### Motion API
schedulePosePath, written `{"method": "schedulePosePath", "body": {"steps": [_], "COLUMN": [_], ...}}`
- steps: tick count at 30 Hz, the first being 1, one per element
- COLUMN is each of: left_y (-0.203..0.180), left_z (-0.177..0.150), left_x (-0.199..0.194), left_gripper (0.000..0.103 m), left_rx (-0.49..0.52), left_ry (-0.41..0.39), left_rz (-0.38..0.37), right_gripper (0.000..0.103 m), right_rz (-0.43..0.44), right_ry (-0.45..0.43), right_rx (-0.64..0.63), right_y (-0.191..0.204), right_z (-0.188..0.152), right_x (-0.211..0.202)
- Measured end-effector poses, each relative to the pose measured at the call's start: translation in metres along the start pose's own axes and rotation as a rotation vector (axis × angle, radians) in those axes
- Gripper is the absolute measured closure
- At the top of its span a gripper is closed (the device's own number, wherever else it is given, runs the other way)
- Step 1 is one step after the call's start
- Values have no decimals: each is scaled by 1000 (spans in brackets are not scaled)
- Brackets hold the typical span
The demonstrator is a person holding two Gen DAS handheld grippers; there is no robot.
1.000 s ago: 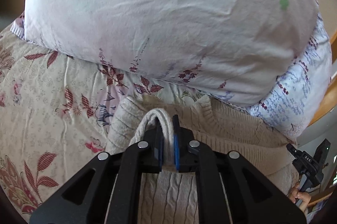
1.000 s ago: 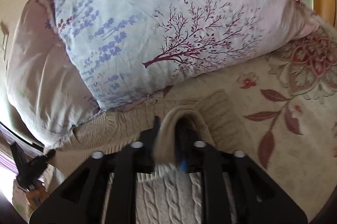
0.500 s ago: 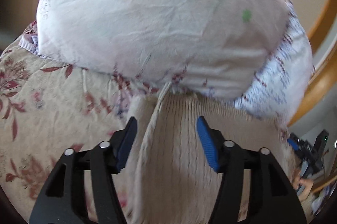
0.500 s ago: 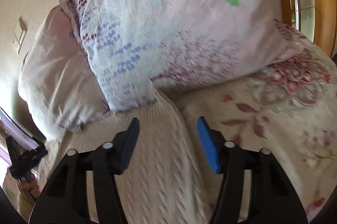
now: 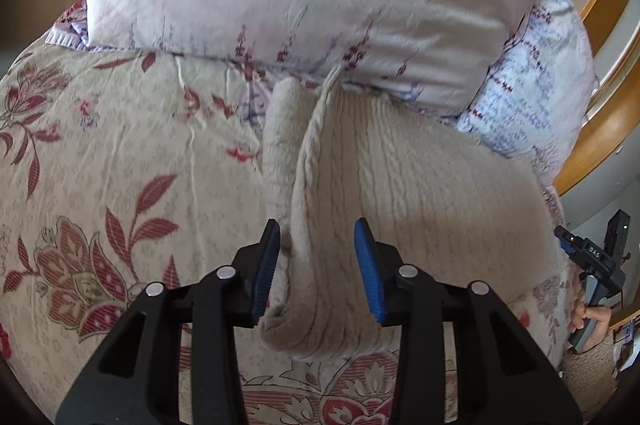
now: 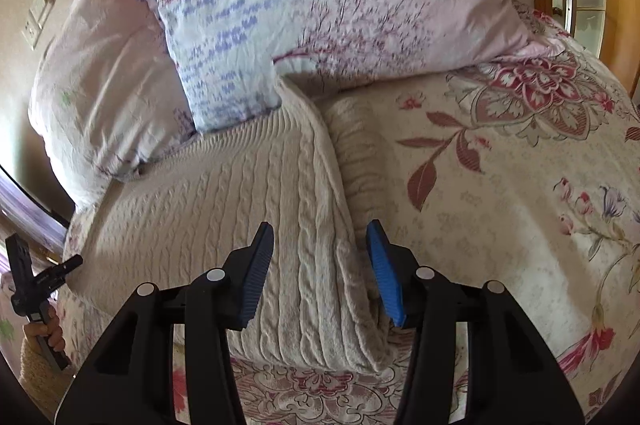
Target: Fold small clothes
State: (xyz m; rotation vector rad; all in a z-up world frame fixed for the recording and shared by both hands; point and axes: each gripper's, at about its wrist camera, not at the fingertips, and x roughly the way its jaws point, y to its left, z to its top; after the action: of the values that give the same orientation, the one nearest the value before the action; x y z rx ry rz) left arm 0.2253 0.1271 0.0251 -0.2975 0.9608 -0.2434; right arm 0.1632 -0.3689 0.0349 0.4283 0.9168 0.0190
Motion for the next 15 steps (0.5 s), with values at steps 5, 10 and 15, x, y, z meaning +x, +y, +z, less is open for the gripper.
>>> {"method": "schedulePosePath", "body": {"steps": [5,10,15], "left_y": [7,13,9], "left_z": [-6,-6,-7], "left_x": [1,-9,-28], "left_gripper": [86,94,95], "left_rx": [-32,-67,-32], "left_ry": [-1,-23,-60], "left_rz": [-2,-48,-92], "right_gripper": [91,92,92], "right_rz": [-19,19,58], "right_ry": [-6,-59,-112], "right_rx": [-34,-11,6], "right_y": [3,4,11], "right_z": [-8,-8,-11], "right_x": [-1,-20,-45]}}
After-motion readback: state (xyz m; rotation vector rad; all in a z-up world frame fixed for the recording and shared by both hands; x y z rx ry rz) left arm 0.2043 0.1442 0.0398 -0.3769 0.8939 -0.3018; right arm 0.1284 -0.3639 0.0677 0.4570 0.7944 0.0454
